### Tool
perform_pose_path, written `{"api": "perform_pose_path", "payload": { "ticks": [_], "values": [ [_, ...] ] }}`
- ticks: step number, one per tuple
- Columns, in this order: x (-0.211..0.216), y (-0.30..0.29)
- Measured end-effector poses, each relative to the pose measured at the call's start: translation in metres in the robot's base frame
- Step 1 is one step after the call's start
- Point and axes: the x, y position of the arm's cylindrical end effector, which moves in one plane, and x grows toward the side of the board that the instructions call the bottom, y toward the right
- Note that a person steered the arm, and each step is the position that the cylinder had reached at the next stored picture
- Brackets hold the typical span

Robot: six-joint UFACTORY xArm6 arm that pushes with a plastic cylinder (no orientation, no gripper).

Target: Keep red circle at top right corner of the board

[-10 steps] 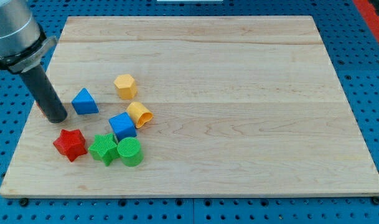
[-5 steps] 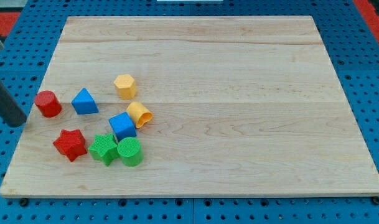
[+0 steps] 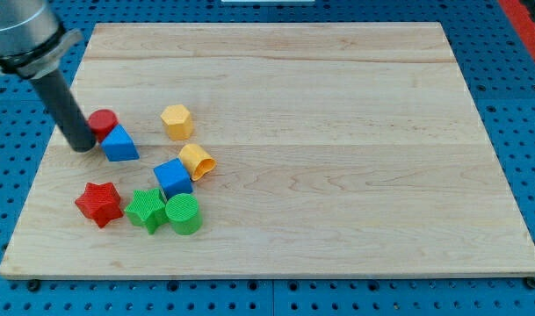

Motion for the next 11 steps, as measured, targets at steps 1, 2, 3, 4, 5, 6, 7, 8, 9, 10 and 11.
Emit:
{"api": "perform_pose_path", "payload": {
  "ticks": [1, 2, 3, 4, 5, 6, 7, 8, 9, 10, 11],
  "values": [
    [-0.025, 0.016],
    [-0.051, 0.041],
    [-0.091, 0.091],
    [-0.128, 0.122],
    [-0.139, 0.112],
    [-0.16, 0.124],
    [-0.186, 0.14],
    [-0.212, 0.155],
    [-0.217, 0.245],
    [-0.203, 0.281],
    [-0.179, 0.253]
  ]
}}
